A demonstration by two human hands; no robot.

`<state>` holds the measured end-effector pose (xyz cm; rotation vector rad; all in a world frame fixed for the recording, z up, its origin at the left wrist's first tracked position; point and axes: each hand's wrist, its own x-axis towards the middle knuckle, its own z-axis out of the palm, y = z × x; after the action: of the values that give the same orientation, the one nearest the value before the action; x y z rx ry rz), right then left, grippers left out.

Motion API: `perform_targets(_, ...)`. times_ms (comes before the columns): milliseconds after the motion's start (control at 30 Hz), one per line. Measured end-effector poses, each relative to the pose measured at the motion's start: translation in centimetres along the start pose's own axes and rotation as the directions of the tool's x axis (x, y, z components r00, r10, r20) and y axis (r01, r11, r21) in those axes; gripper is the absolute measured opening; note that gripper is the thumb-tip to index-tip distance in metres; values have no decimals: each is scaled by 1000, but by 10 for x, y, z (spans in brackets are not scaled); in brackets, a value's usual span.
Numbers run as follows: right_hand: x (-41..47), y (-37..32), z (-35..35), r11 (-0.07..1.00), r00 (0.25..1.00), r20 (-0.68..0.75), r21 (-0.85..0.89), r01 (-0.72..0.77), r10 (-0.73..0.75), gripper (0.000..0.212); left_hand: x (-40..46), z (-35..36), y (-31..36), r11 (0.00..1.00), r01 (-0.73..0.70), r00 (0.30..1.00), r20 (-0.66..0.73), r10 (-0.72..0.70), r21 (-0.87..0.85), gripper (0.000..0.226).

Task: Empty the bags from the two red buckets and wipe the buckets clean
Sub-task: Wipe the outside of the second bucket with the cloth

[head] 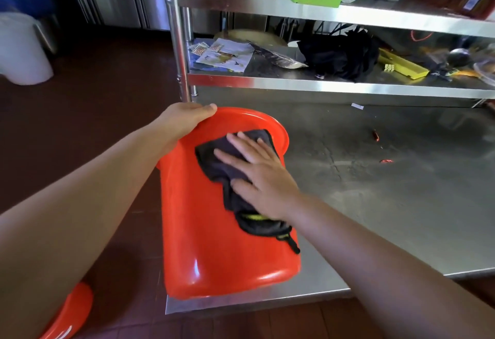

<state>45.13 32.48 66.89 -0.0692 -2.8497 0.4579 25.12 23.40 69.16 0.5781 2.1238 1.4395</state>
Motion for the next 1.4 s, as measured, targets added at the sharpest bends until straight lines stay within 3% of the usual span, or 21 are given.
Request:
perform_targets(133, 36, 19, -7, 992, 993, -21, 51, -119, 120, 55, -3, 0, -7, 994, -18, 1000, -27, 15, -109, 25)
perform_targets(300, 25, 10, 1, 992, 992, -21, 27, -120, 121, 58, -11, -1, -9, 982, 20, 1000, 1, -20, -190, 34)
perform_targets(667, -101, -41, 23, 988, 988, 32, 27, 153, -154, 62, -28, -32, -34, 988, -11, 997, -82, -2, -155, 25)
perform_targets(867, -85, -42, 17, 977, 974, 76, 16, 211, -212, 58, -34, -49, -42, 980, 65, 998, -4, -67, -187, 25)
perform_targets(1233, 28, 28, -22, 992, 993, -16, 51, -117, 118, 53, -11, -11, -36, 932, 80, 996, 54, -66, -354, 21)
perform_targets(1400, 25, 17, -12, 992, 994, -28, -77, -103, 101, 54, -4, -13, -48, 944, 48, 998, 56, -31, -327, 23)
